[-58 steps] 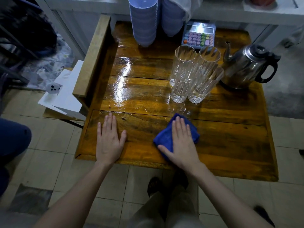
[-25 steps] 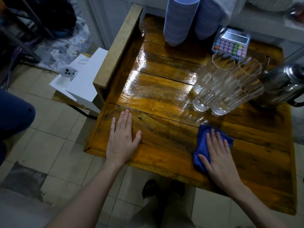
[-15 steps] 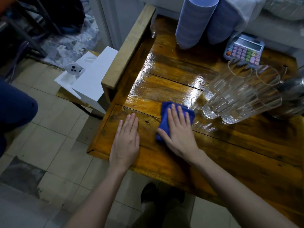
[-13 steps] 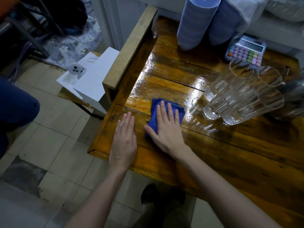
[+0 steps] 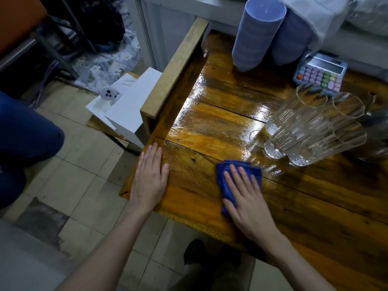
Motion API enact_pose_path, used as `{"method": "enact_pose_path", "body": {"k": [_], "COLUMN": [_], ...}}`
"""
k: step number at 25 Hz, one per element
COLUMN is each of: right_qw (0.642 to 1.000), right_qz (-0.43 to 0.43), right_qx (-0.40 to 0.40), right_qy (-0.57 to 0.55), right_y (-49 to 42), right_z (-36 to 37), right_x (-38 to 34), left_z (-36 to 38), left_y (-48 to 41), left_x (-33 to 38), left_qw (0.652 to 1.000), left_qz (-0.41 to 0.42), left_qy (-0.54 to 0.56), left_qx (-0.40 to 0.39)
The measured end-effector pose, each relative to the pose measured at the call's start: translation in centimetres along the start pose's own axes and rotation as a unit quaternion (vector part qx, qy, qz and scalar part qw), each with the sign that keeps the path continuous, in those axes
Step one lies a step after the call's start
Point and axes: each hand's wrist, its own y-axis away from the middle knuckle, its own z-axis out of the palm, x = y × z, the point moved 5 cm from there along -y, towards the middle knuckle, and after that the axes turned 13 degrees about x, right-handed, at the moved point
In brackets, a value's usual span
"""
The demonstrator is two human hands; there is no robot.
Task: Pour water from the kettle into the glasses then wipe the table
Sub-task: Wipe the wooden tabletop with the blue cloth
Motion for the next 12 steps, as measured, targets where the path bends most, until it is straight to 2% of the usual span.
{"method": "enact_pose_path", "body": {"k": [4,7,9,12], "right_qw": [0.997,0.990,0.990,0.997], "right_qz": [0.082,0.141,0.135,0.079], "right_qx": [-0.002,0.023,0.025,0.018], "right_qy": [0.003,-0.010,-0.010,-0.017], "right_y": [2.1,-1.7,-5.7,-11.3], "right_z": [-0.8,-0.5,0.3,1.8], "right_x": [3.3,2.6,1.1,-3.4], "left_z": [-0.2,-0.1,-0.1,-0.3], "left_y": [0.0,0.0,0.0,-0.1], "left_x": [0.0,0.1,0.1,-0.1], "left_qw": [1.000,1.000,1.000,1.000], "left_qz": [0.003,0.000,-0.003,-0.007], "left_qy": [0.001,-0.002,0.004,0.007], "left_qx": [0.009,0.015,0.014,0.020]}}
